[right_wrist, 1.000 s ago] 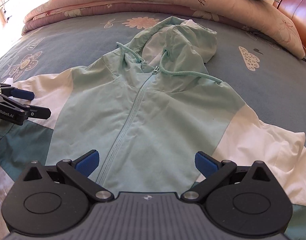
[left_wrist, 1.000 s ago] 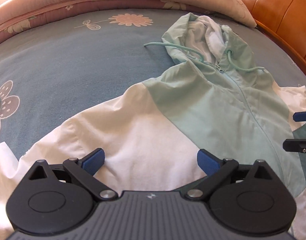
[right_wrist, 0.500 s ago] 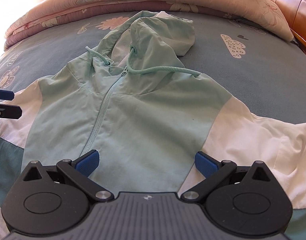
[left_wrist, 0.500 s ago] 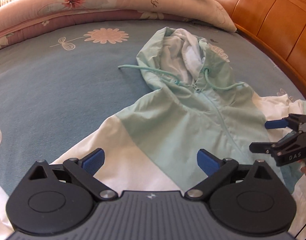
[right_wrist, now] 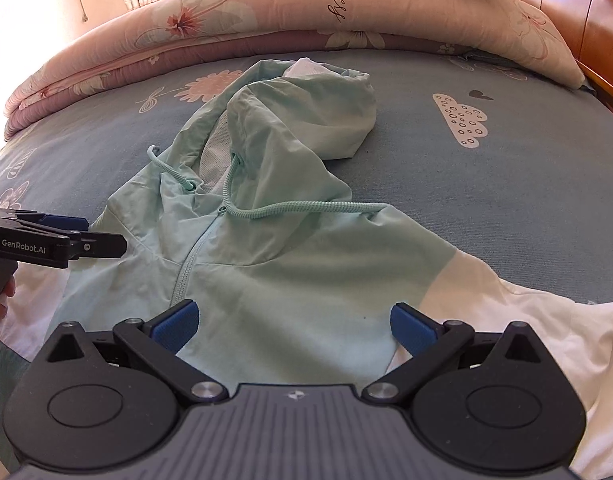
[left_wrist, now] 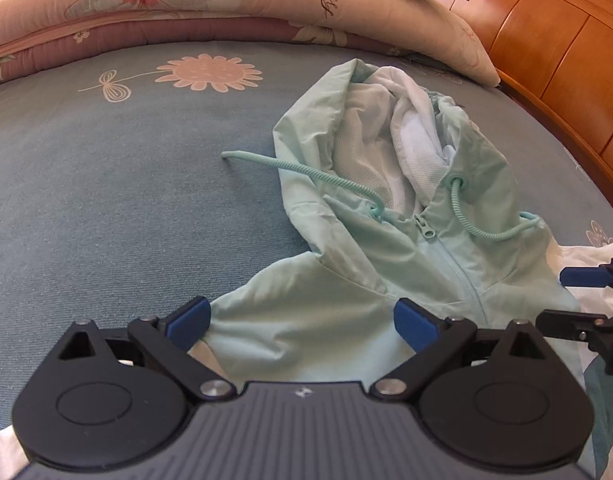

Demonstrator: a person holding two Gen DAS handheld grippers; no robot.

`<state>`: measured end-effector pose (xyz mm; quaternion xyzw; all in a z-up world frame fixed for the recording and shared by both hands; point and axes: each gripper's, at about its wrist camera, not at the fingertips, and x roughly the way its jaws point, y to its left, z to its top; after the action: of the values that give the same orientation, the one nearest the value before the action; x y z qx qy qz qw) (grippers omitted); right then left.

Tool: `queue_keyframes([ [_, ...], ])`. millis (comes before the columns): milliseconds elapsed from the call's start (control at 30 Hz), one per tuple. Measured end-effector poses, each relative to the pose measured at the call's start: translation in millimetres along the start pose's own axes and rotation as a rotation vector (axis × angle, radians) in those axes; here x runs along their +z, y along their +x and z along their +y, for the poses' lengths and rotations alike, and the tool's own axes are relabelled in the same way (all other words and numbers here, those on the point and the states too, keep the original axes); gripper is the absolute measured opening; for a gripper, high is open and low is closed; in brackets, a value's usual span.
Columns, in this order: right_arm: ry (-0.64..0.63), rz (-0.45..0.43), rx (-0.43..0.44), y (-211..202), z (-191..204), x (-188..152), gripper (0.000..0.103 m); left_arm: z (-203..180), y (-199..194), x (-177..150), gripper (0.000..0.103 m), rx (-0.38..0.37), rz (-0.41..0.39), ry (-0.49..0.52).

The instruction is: Fold clothes

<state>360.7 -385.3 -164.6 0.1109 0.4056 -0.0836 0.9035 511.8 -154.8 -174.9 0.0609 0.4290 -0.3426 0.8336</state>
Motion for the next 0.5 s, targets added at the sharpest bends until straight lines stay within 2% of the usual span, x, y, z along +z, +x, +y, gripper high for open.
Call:
queue_keyframes([
  [100, -0.009, -0.005, 0.063, 1, -4, 8, 0.103, -12, -13, 1, 0.098, -0.144, 0.0, 0.038],
  [167, -0.015, 0.0, 0.091, 7, -4, 13, 0.103, -21, -6, -2, 0.098, -0.219, 0.058, 0.057],
  [200, -0.019, 0.007, 0.096, 11, -4, 15, 0.103, -22, 1, -5, 0.098, -0.227, 0.087, 0.054],
  [267, -0.037, 0.016, 0.086, 22, -3, 18, 0.103, -20, 13, -10, 0.098, -0.177, 0.105, 0.034],
  [400, -0.062, 0.014, 0.04, 48, -10, 23, 0.103, -7, 19, -4, 0.098, -0.108, 0.051, -0.024],
  [500, -0.05, -0.008, 0.003, 64, -20, 32, 0.103, -8, 27, 1, 0.098, -0.073, 0.055, 0.021],
])
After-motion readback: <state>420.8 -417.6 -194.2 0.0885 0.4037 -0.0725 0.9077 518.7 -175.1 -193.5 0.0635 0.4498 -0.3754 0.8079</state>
